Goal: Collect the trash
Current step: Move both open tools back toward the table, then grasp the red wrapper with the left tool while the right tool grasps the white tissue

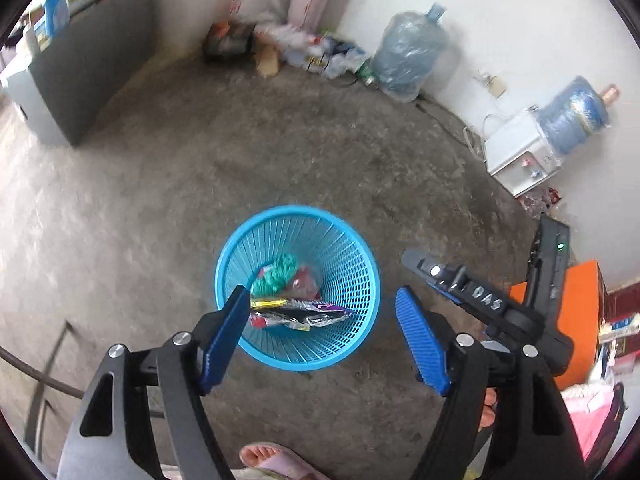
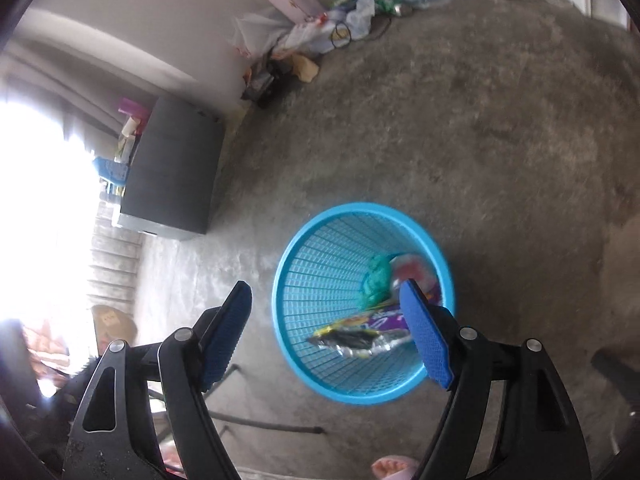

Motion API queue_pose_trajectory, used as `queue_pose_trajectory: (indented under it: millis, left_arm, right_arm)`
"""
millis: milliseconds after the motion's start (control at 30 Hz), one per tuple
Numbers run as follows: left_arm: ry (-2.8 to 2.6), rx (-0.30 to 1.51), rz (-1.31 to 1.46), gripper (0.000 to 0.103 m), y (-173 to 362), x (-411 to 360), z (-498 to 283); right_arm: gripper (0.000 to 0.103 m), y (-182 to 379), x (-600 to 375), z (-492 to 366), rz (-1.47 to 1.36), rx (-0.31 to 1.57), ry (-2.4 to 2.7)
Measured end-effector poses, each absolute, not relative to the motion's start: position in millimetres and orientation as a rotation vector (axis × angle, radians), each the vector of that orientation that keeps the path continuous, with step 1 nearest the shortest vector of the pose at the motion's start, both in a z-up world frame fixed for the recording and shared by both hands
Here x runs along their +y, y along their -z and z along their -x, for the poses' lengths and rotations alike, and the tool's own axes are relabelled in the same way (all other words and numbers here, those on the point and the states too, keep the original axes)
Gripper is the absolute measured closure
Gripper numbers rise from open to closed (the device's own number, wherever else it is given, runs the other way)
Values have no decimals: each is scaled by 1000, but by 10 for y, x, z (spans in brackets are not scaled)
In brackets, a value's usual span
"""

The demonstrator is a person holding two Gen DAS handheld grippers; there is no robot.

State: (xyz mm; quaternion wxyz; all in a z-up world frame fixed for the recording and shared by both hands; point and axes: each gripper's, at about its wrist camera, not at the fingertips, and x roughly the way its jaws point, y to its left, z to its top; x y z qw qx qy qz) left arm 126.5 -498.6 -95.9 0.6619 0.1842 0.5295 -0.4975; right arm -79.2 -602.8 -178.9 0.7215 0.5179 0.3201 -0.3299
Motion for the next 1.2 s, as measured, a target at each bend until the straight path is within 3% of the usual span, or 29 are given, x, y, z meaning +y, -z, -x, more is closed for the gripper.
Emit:
queue_pose_trajectory:
  millis: [300, 567, 733, 800, 1200]
  left_arm:
    - [1144, 994, -316, 29, 95, -4267, -1306]
    - [1070, 900, -285, 23, -377, -3056, -1307]
    - [958, 831, -144, 6, -610, -2119, -1315]
    - [879, 801, -107, 6, -692, -1711, -1360]
    - [701, 747, 24, 6, -570, -452, -1496]
  right_arm:
    - [8, 894, -5319, 498, -714, 691, 776]
    - [8, 233, -4338, 280, -375, 673, 804]
    - [8, 47, -3817, 146, -161, 676, 706]
    - [8, -16, -3670, 135, -115, 658, 672]
    - [8, -238, -3273, -127, -259, 562, 310]
